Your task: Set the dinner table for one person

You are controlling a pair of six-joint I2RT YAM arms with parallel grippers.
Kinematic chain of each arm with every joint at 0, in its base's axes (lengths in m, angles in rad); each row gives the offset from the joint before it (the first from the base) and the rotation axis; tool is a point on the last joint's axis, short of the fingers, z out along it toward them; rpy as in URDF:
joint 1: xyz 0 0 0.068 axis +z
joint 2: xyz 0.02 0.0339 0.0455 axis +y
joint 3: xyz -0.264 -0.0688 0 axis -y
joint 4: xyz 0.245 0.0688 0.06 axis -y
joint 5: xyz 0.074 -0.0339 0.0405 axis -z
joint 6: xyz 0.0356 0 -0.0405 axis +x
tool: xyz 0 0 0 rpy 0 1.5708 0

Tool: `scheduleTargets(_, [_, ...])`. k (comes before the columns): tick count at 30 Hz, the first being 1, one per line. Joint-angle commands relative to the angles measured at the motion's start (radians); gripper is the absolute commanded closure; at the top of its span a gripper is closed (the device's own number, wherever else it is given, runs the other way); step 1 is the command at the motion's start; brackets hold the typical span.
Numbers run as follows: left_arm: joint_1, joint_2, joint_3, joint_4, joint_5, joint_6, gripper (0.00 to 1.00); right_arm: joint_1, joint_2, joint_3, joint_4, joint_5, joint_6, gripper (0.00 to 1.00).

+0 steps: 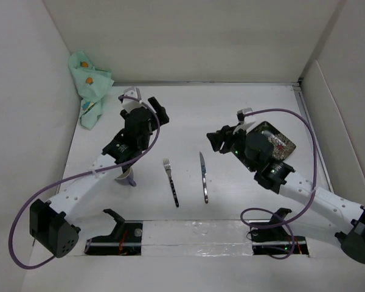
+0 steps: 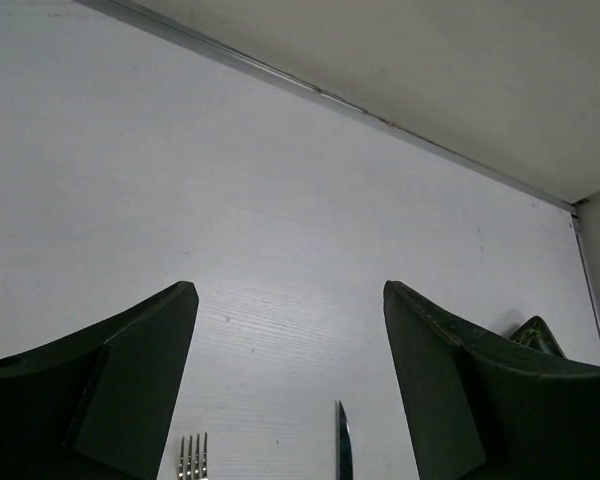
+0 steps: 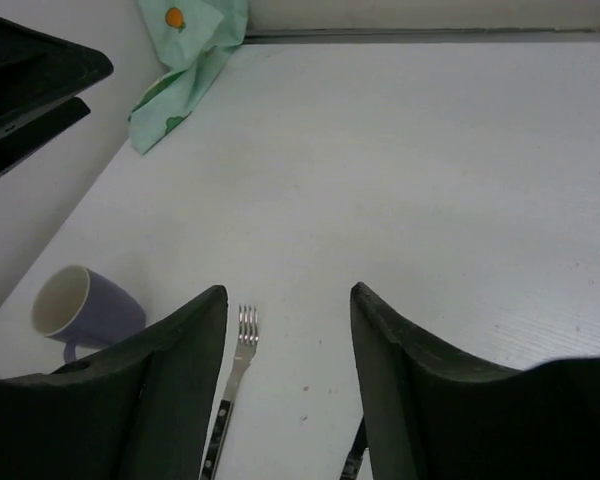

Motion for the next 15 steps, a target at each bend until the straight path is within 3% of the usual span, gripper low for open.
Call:
scheduleTargets(1, [0.021, 0.024, 0.086, 0.061, 0.028, 0.014, 0.28, -0.025, -0.019, 0.003, 0.040, 0.037, 0.027, 0.54])
scheduleTargets(2, [0.030, 0.058, 0.115, 0.062, 0.035, 0.018, 0.29, -0.025, -0.021, 0.005, 0.037, 0.032, 0.034, 0.77])
scheduleTargets(4, [0.051, 0.100, 0.150, 0.067, 0.025, 0.049, 0.41, -0.036, -0.026, 0.000, 0.040, 0.020, 0.042, 0.99])
scheduleTargets(5, [0.068, 0.151, 0.205, 0.049, 0.023, 0.054, 0.48, -0.036, -0.026, -0.001, 0.041, 0.012, 0.042, 1.00])
scheduleTargets(6, [0.121, 0.181, 0.238, 0.036, 0.032, 0.063, 0.65, -0.036, -0.024, -0.004, 0.044, 0.009, 0.040, 1.00])
scheduleTargets(9, [0.221, 0.305, 0.348, -0.002, 0.087, 0.072, 0.93, -0.045, -0.019, -0.009, 0.044, -0.006, 0.040, 1.00])
scheduleTargets(11, [0.309, 0.415, 0.453, -0.052, 0.108, 0.104, 0.96, -0.045, -0.019, -0.010, 0.051, -0.018, 0.042, 1.00])
scheduleTargets(14, [0.392, 0.596, 0.645, -0.176, 0.077, 0.164, 0.86, -0.045, -0.016, -0.017, 0.061, -0.020, 0.040, 1.00])
scheduleTargets(15, [0.410, 0.636, 0.684, -0.201, 0.081, 0.179, 0.71, -0.045, -0.016, -0.017, 0.061, -0.020, 0.042, 1.00])
